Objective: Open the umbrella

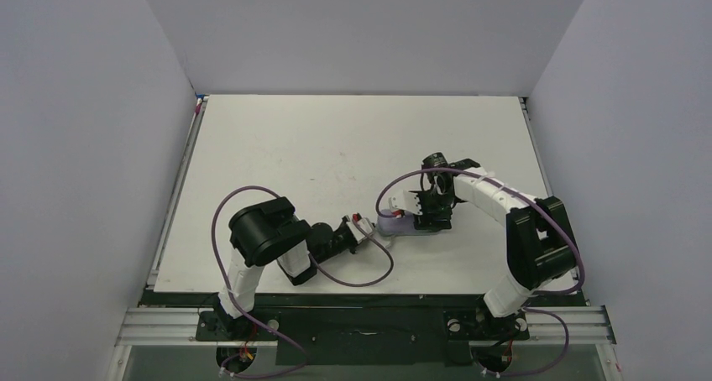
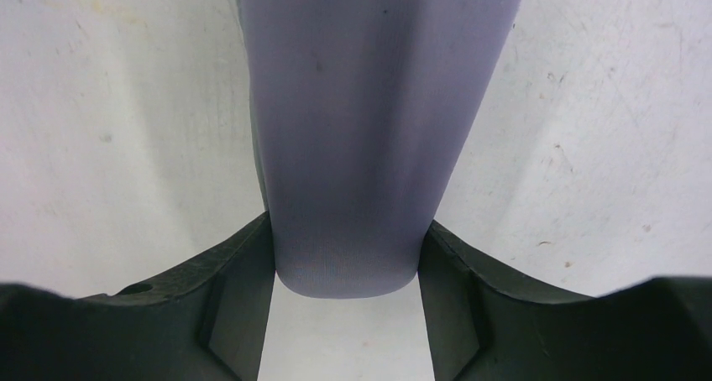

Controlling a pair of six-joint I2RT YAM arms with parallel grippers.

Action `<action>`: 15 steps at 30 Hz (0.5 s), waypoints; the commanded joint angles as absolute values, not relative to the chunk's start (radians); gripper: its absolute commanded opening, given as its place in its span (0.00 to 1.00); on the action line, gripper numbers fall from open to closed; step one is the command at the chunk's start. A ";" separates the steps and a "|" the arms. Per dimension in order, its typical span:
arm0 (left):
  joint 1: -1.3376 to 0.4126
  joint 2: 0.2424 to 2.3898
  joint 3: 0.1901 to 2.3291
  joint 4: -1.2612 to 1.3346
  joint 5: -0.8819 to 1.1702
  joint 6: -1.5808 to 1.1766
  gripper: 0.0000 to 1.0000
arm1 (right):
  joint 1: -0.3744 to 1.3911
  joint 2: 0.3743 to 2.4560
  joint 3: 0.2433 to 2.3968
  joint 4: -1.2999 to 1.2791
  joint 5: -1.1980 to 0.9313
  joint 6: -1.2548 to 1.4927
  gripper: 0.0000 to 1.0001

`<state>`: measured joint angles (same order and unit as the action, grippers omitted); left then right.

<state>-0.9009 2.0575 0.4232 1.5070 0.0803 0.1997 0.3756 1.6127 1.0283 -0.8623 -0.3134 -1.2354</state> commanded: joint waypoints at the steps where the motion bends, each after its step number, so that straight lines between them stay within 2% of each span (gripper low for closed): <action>1: -0.887 2.088 0.414 1.614 0.038 0.249 0.00 | 0.397 1.664 1.018 -1.085 -0.206 -1.492 0.00; 10: -0.892 2.100 0.414 1.609 0.055 0.251 0.00 | 0.452 1.670 1.034 -1.045 -0.155 -1.655 0.00; 12: -0.898 2.103 0.411 1.613 0.084 0.267 0.00 | 0.453 1.673 1.068 -1.007 -0.154 -1.665 0.03; 14: -0.905 2.103 0.408 1.610 0.107 0.283 0.00 | 0.451 1.681 1.121 -0.974 -0.162 -1.636 0.11; 15: -0.911 2.101 0.406 1.608 0.118 0.290 0.00 | 0.450 1.687 1.141 -0.967 -0.173 -1.620 0.18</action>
